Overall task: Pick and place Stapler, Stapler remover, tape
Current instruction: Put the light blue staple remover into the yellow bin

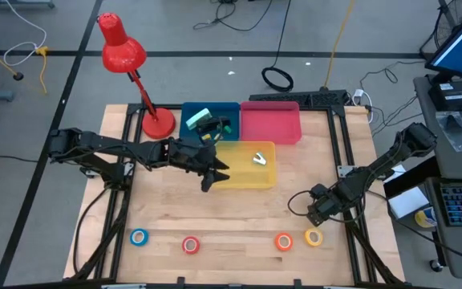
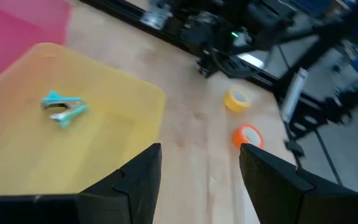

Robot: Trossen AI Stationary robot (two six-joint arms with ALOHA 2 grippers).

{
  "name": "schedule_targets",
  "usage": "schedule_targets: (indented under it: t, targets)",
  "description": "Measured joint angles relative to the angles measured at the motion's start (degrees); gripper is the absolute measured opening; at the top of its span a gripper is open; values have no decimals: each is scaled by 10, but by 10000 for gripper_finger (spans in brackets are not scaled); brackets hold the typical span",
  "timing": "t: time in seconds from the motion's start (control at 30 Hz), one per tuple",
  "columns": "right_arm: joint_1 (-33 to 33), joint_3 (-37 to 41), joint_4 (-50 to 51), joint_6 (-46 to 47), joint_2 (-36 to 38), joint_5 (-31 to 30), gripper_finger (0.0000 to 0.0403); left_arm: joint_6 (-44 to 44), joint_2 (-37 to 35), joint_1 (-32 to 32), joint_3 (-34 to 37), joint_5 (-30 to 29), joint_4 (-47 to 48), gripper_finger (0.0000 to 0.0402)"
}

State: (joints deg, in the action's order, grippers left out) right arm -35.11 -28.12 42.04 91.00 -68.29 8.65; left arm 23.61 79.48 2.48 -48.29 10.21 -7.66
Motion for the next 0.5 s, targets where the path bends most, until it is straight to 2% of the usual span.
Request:
schedule_targets:
  t: [0.13, 0.27, 0.5]
  targets:
    - [0, 0, 1, 13, 0, -9, 89, -28, -3, 0, 0, 29, 2, 216]
    - [0, 0, 3, 41, 0, -9, 75, -50, -32, 0, 6, 30, 0, 216]
    - [0, 0, 10, 43, 3, -20, 38, -53, -172, -6, 87, -36, 2, 216]
